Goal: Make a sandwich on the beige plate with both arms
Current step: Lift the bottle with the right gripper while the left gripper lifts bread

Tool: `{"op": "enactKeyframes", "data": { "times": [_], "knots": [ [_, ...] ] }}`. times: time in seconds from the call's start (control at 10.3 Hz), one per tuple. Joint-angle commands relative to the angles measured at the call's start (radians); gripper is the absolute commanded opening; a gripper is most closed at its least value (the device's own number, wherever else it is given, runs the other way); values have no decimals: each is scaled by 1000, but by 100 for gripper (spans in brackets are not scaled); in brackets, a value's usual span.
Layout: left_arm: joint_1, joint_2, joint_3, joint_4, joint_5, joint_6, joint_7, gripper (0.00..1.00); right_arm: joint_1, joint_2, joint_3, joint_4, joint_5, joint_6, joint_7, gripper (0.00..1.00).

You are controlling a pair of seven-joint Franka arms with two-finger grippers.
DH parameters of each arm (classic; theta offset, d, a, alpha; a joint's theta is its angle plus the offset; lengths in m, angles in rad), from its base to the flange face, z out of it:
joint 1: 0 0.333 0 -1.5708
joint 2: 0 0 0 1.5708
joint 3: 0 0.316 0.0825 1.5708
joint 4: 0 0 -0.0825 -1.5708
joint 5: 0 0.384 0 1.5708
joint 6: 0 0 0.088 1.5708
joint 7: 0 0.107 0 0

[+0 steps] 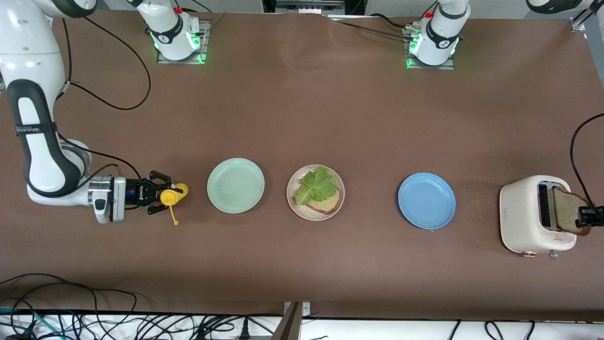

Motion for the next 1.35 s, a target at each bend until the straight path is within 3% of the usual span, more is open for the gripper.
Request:
{"op": "enactKeyframes", "data": {
  "times": [0.0,0.19,0.48,0.68,0.87,1.06,1.26],
  "knots": [
    [0,-89,-4,-12,-26,-100,19,0,111,-89,-4,-14,-113,125,193,0],
    [-1,-143,-8,-12,-26,-173,21,0,195,-121,-4,-11,-321,242,412,0],
    [-1,-210,-28,-11,-28,-251,16,0,328,-121,-10,21,-566,328,578,0],
    [-1,-242,-39,-11,-58,-303,3,0,430,-118,-5,67,-855,327,835,0],
    [-3,-253,-41,-11,-156,-331,-75,0,519,-118,-7,75,-1059,318,1007,0],
    [-8,-259,-82,-11,-163,-348,-179,0,608,-118,-8,75,-1227,301,1093,0],
    [-8,-267,-135,-11,-164,-372,-313,0,709,-104,-8,110,-1458,238,1231,0]
  ]
}}
